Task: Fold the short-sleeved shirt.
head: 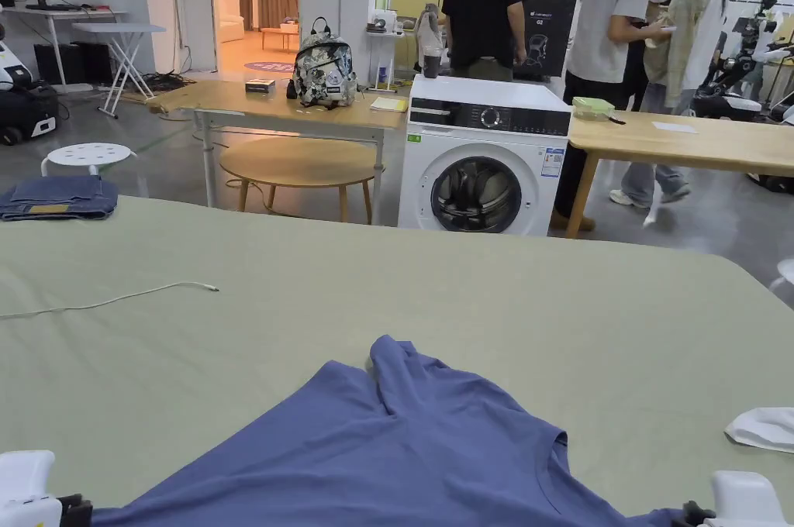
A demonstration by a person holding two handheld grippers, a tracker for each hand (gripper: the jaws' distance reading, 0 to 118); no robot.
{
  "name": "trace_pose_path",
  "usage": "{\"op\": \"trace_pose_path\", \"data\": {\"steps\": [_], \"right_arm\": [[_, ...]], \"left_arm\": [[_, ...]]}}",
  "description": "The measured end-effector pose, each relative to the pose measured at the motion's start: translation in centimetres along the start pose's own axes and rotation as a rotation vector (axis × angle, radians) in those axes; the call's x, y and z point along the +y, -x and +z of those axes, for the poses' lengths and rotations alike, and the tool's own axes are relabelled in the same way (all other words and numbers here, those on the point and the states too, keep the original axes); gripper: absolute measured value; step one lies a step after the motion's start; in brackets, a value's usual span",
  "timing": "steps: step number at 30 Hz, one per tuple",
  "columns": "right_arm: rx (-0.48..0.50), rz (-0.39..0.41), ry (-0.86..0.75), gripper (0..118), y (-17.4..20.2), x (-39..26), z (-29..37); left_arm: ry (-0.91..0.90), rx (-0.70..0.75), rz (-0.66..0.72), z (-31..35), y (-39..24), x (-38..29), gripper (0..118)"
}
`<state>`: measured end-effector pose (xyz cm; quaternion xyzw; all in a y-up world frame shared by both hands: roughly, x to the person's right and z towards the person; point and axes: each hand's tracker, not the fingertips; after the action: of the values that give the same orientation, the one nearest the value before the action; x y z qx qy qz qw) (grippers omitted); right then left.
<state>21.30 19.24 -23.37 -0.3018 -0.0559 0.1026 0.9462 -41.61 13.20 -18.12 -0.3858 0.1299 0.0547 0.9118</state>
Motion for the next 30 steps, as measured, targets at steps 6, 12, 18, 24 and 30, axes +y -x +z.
{"op": "trace_pose_path", "data": {"steps": [6, 12, 18, 24, 30], "right_arm": [[0.048, -0.039, -0.14, 61, 1.4, 1.9, 0.4], [0.143, -0.118, -0.299, 57, 7.7, 5.0, 4.9], [0.186, -0.15, -0.405, 5, 11.8, 6.8, 6.7], [0.203, -0.153, -0.457, 0, 12.7, 7.1, 5.9], [0.227, -0.154, -0.452, 0, 12.8, 7.1, 5.2]], "left_arm": [[-0.104, -0.044, 0.043, 3.0, -2.9, 1.5, 63], [-0.287, -0.151, 0.024, 6.0, -8.7, 4.2, 60], [-0.44, -0.165, -0.06, 8.3, -14.4, 6.0, 10], [-0.493, -0.172, -0.086, 9.6, -17.4, 6.5, 0], [-0.5, -0.141, -0.113, 10.3, -18.2, 6.8, 0]]}}
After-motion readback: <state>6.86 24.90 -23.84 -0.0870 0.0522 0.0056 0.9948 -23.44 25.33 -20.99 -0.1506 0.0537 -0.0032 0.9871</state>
